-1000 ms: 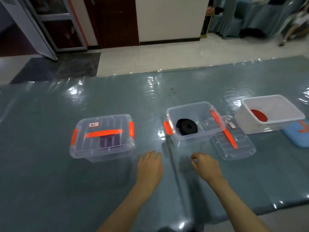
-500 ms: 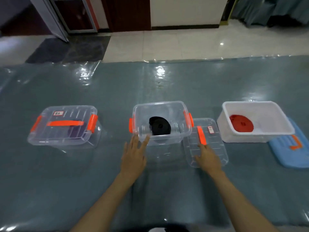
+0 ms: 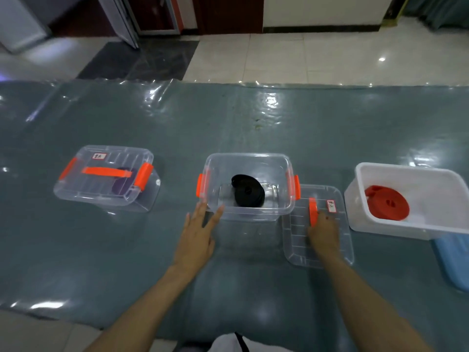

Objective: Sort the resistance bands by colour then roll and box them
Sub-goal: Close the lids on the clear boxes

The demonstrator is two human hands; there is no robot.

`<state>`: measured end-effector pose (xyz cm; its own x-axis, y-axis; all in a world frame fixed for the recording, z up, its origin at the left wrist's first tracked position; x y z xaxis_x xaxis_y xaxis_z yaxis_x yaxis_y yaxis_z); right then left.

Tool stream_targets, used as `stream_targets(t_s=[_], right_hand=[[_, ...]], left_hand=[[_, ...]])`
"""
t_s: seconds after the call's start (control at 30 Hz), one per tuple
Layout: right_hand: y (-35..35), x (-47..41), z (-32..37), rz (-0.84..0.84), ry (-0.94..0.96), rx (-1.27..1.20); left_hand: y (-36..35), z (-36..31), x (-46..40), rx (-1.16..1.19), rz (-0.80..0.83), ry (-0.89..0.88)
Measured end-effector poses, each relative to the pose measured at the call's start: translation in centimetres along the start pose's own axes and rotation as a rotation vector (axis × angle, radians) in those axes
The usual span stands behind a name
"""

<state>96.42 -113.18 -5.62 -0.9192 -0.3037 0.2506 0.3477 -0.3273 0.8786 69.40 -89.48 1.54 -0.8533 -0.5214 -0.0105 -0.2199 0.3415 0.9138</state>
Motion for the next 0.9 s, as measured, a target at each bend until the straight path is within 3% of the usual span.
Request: stream_targets(t_s=[0.17,0.6,0.9], right_hand=[[0.7,0.9,-1.3,0.101,-0.044,-0.050],[3.5,12.6,-7.0,0.042,-0.109,-0.390],[7.1,7.9,2.3,-0.056,0.198,-0.328]], left_hand=[[-0.5,0.1,0.2,0.011,-0.040,-0.003],[-1.1,0.1,0.0,0.126,-0.033,0.023],[-0.4,0.7,-0.3,0.353,-0.064,0.087]])
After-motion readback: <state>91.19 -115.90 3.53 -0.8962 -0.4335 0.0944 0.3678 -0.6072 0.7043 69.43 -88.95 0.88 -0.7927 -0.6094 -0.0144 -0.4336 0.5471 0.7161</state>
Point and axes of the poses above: each hand's wrist, its own x-axis away from the middle knuckle, its own y-axis out of the back of the hand, z = x × y, the point moved 3 cm from there along -x, towards the middle knuckle, and after that the axes turned 4 degrees about x, right-handed, at the moved point
